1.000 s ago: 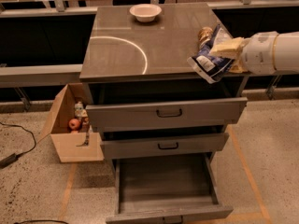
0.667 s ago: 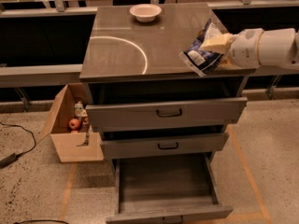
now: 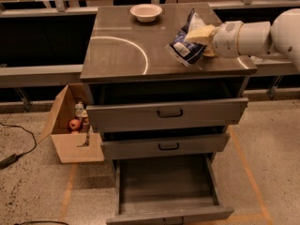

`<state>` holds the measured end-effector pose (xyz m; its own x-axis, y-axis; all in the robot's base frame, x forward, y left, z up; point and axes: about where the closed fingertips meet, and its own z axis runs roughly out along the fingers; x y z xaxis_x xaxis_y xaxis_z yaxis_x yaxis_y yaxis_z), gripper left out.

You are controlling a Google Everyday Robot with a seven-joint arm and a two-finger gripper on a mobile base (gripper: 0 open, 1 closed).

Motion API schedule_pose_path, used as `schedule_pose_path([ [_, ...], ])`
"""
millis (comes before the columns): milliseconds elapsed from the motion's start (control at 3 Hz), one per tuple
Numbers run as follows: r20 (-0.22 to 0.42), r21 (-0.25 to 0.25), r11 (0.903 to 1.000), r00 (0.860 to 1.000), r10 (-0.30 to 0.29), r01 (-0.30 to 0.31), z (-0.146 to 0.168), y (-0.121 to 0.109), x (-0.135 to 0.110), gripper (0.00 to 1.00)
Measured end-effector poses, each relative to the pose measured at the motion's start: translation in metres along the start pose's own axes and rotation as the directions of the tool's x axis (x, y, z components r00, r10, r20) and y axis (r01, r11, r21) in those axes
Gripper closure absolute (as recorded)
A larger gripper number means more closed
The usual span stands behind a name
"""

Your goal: Pick blue chip bag from bottom drawer and place on counter

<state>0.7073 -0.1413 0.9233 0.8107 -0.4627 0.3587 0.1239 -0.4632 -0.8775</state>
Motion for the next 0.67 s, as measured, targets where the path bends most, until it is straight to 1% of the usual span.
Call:
schedule_pose_path([
  [333, -0.003, 0.032, 0.9995, 1.000, 0.002, -0.002, 0.033, -0.001, 0.010, 0.54],
  [667, -0.017, 0.054, 0.9986, 1.000, 0.003, -0.002, 0.050, -0.001, 0.013, 0.31],
])
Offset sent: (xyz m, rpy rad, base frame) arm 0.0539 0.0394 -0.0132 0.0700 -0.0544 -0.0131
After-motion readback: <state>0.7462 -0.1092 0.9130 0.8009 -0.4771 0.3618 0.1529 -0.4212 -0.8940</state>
